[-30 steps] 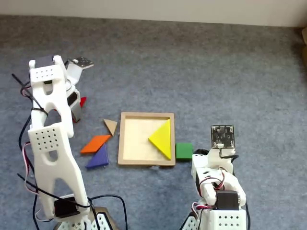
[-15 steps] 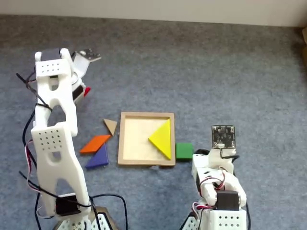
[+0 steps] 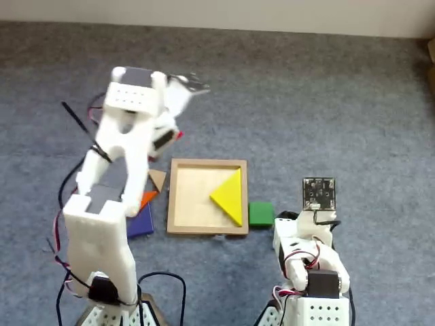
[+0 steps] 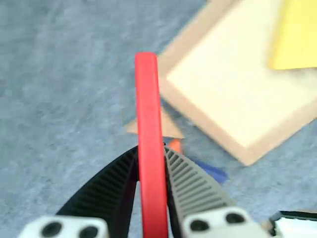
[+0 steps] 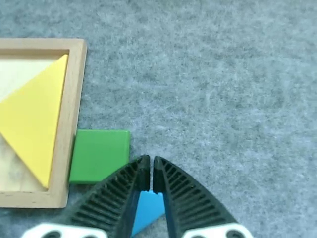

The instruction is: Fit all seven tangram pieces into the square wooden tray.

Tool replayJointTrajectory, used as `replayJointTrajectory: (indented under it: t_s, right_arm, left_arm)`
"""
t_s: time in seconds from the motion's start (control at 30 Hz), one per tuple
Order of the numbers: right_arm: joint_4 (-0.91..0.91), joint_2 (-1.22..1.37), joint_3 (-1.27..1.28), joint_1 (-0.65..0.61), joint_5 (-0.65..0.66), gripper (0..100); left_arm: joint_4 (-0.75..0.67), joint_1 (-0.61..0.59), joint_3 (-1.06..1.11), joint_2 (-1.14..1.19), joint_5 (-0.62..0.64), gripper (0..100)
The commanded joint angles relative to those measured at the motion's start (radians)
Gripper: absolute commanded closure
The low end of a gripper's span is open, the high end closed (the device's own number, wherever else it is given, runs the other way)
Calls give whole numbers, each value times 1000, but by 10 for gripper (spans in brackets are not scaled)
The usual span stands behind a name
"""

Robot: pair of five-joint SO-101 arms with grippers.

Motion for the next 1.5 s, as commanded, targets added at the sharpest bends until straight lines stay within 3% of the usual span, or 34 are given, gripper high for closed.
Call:
replayJointTrajectory:
  t_s: [0.0,0.27,0.43,0.53,0.7,1.23,1.47]
  right_arm:
    - [-12,-5,91,13,11,971]
    - [-12,-5,91,13,11,971]
    - [-12,-5,91,13,11,971]
    - [-12,-5,91,13,11,971]
    - [-12,-5,91,13,11,971]
    - [-12,-5,91,13,11,971]
    - [-12,-5,91,13,11,971]
  left_arm:
    - [-64,143,56,-74,98,994]
    - [-252,292,200,-74,227,992]
    - [-295,334,254,-73,233,989]
    - [-292,340,259,-71,235,921]
    - [-290,323,259,-71,235,792]
    - [-292,137,120,-76,229,793]
    - [-176,133,-4,-82,229,793]
